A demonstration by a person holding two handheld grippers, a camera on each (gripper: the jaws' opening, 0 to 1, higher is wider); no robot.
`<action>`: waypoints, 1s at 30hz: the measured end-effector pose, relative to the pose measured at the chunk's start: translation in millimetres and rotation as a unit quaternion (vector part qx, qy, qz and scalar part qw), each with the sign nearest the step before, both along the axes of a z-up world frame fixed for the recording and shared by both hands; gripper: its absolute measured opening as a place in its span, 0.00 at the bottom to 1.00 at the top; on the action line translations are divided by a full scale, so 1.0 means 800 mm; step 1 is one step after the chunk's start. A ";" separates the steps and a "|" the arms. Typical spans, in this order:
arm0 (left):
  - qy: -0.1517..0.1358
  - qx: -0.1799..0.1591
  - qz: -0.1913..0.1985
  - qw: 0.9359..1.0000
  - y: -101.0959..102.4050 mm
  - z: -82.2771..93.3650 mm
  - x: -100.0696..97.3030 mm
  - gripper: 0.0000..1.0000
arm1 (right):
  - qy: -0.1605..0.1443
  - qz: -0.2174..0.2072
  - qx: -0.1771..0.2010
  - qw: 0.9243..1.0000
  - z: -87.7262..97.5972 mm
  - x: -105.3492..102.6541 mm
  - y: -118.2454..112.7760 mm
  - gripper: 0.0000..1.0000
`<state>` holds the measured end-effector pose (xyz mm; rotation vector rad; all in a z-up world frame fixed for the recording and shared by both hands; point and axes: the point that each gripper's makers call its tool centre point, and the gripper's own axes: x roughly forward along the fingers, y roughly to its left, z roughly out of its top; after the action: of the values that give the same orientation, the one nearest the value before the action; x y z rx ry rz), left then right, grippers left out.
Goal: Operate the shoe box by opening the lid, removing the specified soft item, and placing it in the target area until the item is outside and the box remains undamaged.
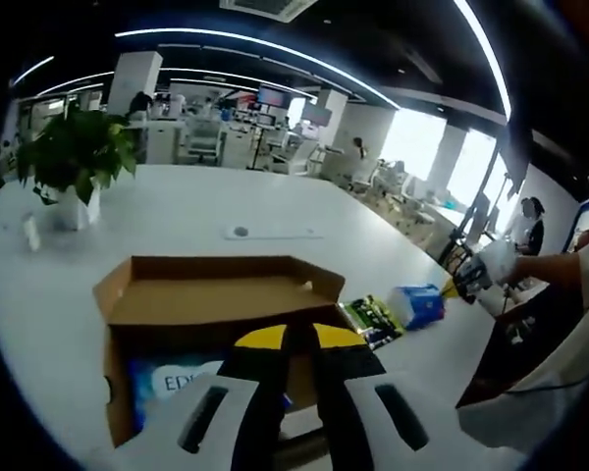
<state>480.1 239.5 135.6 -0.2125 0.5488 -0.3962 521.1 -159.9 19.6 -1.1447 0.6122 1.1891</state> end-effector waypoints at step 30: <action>0.001 0.017 0.024 1.000 0.048 -0.013 -0.025 0.10 | 0.004 -0.275 0.131 0.952 0.001 0.016 -0.044 0.52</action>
<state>460.0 277.8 125.2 -0.1937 0.5515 -0.3395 534.2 -195.4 20.3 -0.6787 0.6994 0.7633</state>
